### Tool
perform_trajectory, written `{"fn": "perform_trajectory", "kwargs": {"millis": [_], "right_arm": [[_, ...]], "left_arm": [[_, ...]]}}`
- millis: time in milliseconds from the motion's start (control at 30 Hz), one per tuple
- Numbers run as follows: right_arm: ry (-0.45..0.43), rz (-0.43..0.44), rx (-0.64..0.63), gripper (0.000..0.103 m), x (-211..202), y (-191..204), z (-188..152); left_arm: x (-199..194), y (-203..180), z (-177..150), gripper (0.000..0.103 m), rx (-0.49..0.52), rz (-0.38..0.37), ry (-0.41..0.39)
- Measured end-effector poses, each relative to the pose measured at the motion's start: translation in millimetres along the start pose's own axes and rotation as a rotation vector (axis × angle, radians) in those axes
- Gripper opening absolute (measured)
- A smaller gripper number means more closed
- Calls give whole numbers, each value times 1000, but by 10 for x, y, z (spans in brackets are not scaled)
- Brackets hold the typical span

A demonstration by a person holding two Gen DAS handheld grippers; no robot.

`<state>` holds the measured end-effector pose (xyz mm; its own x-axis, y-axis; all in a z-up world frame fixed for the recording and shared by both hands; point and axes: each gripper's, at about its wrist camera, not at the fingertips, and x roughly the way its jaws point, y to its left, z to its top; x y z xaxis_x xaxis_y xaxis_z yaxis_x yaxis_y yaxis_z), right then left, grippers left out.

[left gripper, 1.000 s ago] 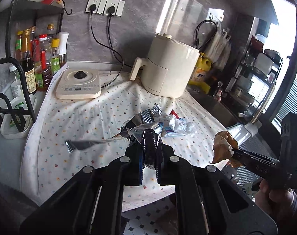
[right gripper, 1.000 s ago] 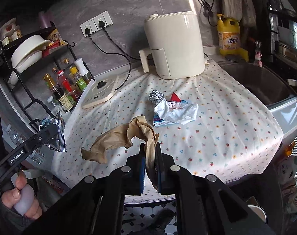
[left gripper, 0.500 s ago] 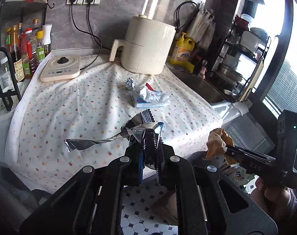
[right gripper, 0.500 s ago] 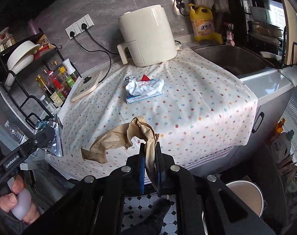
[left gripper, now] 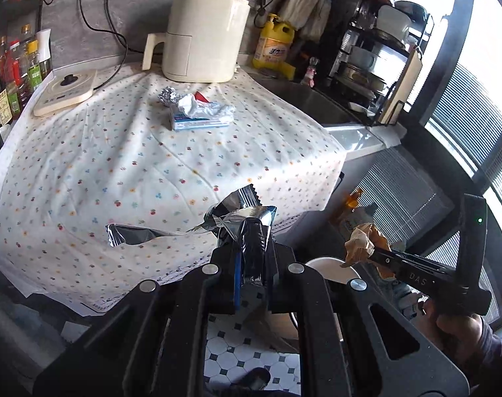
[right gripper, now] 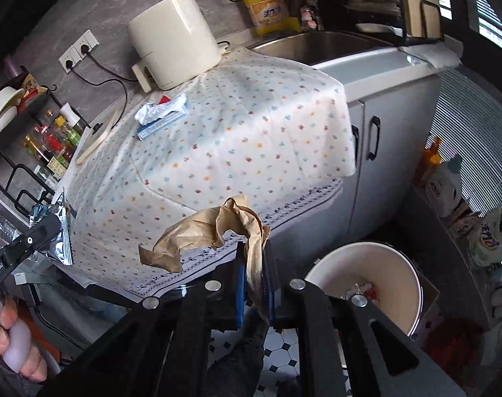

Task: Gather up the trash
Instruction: 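Carry both items over the white bin and open the right tool to drop the brown paper, then open the left tool to drop the silver snack packet into the bin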

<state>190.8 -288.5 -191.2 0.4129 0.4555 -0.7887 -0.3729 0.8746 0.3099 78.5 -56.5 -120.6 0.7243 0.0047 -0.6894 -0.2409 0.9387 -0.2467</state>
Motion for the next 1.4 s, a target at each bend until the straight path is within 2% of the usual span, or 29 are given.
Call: {"fn": "perform_trajectory", "kwargs": {"millis": [167, 300, 533, 567, 600, 633, 667, 700, 867, 1133, 1400], "right_arm": [[54, -75, 62, 12, 20, -442, -251], [93, -144, 136, 12, 22, -818, -466], [118, -176, 224, 13, 61, -1217, -586], [118, -173, 232, 17, 62, -1241, -579], [110, -169, 245, 25, 57, -1273, -573], [98, -170, 255, 40, 37, -1293, -558], [83, -178, 265, 50, 6, -1317, -548], [70, -186, 275, 52, -26, -1341, -540], [52, -221, 340, 53, -174, -1511, -614], [28, -290, 444, 55, -480, -1754, -913], [-14, -347, 504, 55, -769, -1899, -1091]], "left_arm": [[156, -251, -90, 11, 28, -63, 27], [381, -461, -221, 11, 53, -123, 87], [801, -810, -386, 11, 120, -186, 189], [851, -846, -394, 11, 124, -192, 199], [895, -881, -400, 11, 130, -198, 207], [937, -912, -407, 11, 137, -203, 215], [978, -951, -413, 11, 144, -211, 224], [1009, -987, -417, 11, 153, -218, 232], [1192, -1158, -454, 11, 191, -256, 272], [1458, -1416, -519, 12, 254, -320, 334], [1617, -1792, -614, 14, 318, -397, 380]]}}
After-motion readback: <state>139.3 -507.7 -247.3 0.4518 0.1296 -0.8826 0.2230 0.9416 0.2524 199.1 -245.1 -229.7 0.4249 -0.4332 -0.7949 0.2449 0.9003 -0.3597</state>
